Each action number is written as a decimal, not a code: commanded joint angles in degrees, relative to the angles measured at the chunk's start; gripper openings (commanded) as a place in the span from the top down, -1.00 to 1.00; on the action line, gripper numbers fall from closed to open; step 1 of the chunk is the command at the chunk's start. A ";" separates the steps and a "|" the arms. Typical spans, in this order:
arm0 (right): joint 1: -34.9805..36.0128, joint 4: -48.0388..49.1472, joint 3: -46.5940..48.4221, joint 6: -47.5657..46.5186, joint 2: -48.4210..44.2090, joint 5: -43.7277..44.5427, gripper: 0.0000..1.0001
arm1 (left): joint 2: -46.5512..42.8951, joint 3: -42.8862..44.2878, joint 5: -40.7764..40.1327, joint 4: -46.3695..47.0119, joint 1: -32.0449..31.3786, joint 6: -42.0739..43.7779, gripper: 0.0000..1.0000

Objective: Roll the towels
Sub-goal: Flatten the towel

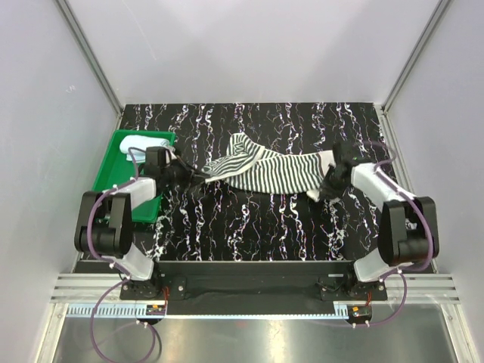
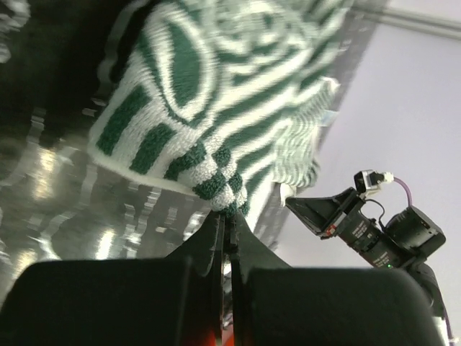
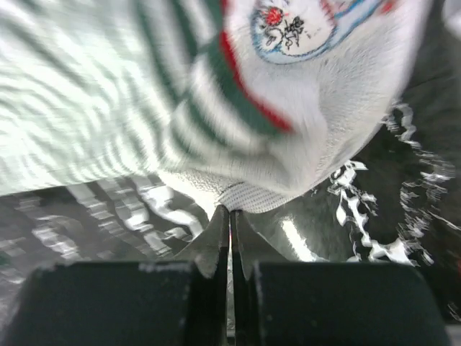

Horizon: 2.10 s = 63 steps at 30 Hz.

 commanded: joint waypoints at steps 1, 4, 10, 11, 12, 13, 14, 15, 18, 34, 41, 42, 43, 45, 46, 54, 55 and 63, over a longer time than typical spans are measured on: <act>-2.47 -7.77 13.25 -2.54 -9.19 4.26 1.00 | -8.93 1.71 2.12 4.40 0.45 -5.90 1.00; -8.86 -12.35 19.59 -4.03 -11.92 1.10 1.00 | -14.12 6.00 2.21 2.30 1.68 -9.60 1.00; -17.31 -21.58 39.44 -7.55 -12.90 -1.27 1.00 | -20.37 13.84 3.88 -2.54 4.23 -14.69 1.00; -18.20 -22.80 40.96 -7.72 -12.72 -2.85 1.00 | -21.25 14.11 3.71 -2.54 5.54 -16.70 1.00; -18.91 -23.25 42.19 -7.64 -12.64 -3.47 1.00 | -22.04 14.02 3.44 -2.54 5.99 -17.59 1.00; -20.39 -23.78 44.38 -7.90 -12.20 -3.82 1.00 | -23.70 13.76 2.66 -2.45 6.34 -18.91 1.00; -21.28 -24.04 45.36 -7.81 -11.76 -5.22 1.00 | -24.41 13.32 2.13 -2.62 6.86 -19.35 1.00; -22.42 -24.13 46.24 -8.07 -11.41 -6.28 1.00 | -25.03 13.06 1.69 -2.89 7.22 -19.53 1.00; -25.50 -24.14 48.70 -8.08 -9.30 -9.97 1.00 | -26.53 12.10 0.89 -5.42 8.97 -20.06 1.00; -34.03 -17.81 43.62 -4.30 -5.60 -21.76 1.00 | 1.30 35.34 0.54 -24.29 7.32 0.74 -0.51; -32.98 -18.33 43.17 -5.70 -5.25 -19.38 1.00 | -7.88 38.99 -21.32 -33.65 -7.08 19.30 -0.40; -32.63 -18.42 43.34 -5.79 -5.25 -19.30 1.00 | -9.29 36.55 -23.35 -33.48 -9.37 20.79 -0.40; -32.10 -18.86 43.87 -6.23 -5.17 -18.77 1.00 | -10.43 34.96 -25.54 -33.21 -11.30 22.63 -0.48; -29.66 -19.56 44.66 -6.76 -5.51 -17.46 1.00 | -11.32 29.44 -26.35 -32.17 -14.48 23.00 -0.53; -28.77 -19.83 45.45 -6.76 -6.12 -16.93 1.00 | -11.06 27.84 -26.36 -31.72 -14.75 23.09 -0.54; -17.16 -15.88 69.30 -3.96 -7.71 -29.04 1.00 | -12.55 22.37 -25.74 -25.74 -23.27 22.83 -0.52; -16.90 -14.57 73.10 -1.77 -6.84 -30.97 1.00 | -12.99 22.37 -25.57 -25.48 -24.32 22.48 -0.52; -16.89 -4.98 89.85 1.42 -6.04 -28.62 1.00 | -21.34 17.54 -30.65 -19.50 -38.90 21.77 -0.52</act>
